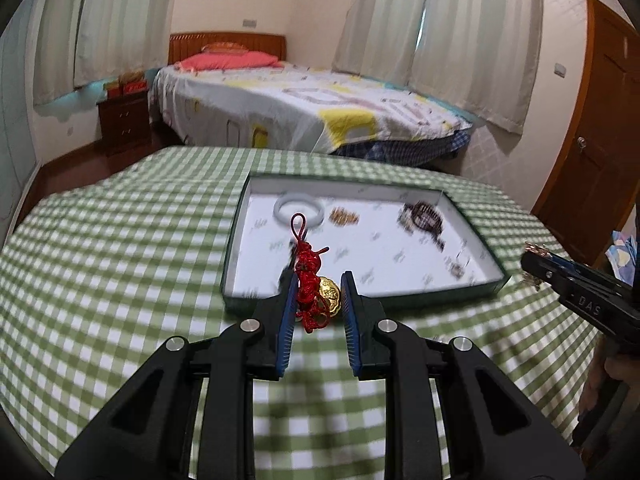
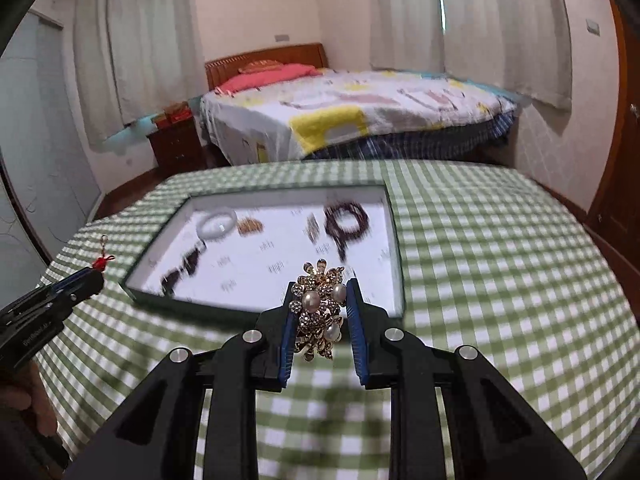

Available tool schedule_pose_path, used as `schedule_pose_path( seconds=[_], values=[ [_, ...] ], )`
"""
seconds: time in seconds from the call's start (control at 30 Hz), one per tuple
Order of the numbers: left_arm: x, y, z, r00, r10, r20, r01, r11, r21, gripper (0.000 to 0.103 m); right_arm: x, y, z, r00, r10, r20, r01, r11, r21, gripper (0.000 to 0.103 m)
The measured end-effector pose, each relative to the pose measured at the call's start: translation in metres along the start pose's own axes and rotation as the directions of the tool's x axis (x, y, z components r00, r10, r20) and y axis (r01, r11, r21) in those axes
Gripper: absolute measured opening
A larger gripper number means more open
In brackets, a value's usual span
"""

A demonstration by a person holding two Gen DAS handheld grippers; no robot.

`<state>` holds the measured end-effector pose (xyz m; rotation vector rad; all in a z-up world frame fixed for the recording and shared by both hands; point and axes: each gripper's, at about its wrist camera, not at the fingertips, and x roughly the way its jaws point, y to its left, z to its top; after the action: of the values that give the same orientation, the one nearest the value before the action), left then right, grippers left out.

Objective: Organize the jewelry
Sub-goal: 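Lower the tassel into the box with the left tool while the right tool releases the brooch there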

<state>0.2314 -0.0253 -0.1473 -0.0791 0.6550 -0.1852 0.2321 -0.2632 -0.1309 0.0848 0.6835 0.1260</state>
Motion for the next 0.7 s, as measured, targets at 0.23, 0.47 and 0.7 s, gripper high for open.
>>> schedule_pose_path(
  seconds=[0.23,0.47,0.7],
  values=[
    [0.011,-0.017,0.037,0.997,-0.04,0.072,0.038,0.999,0.031,0.022,0.001,0.016,0.035,0.996,0.029,0.083,-0.026,0.999,-0.042,0.024],
    [0.046,-0.035,0.065,0.993,-0.064,0.104,0.058,0.997,0.056,0.022,0.023,0.023,0.057,0.994,0.042,0.105,-0.035,0.997,-0.062,0.024],
    [0.099,-0.039,0.068,0.997,-0.062,0.049,0.06,0.997,0.048,0.022,0.068,0.015,0.058,0.998,0.023,0.062,-0.019,0.998,-0.062,0.024]
  ],
)
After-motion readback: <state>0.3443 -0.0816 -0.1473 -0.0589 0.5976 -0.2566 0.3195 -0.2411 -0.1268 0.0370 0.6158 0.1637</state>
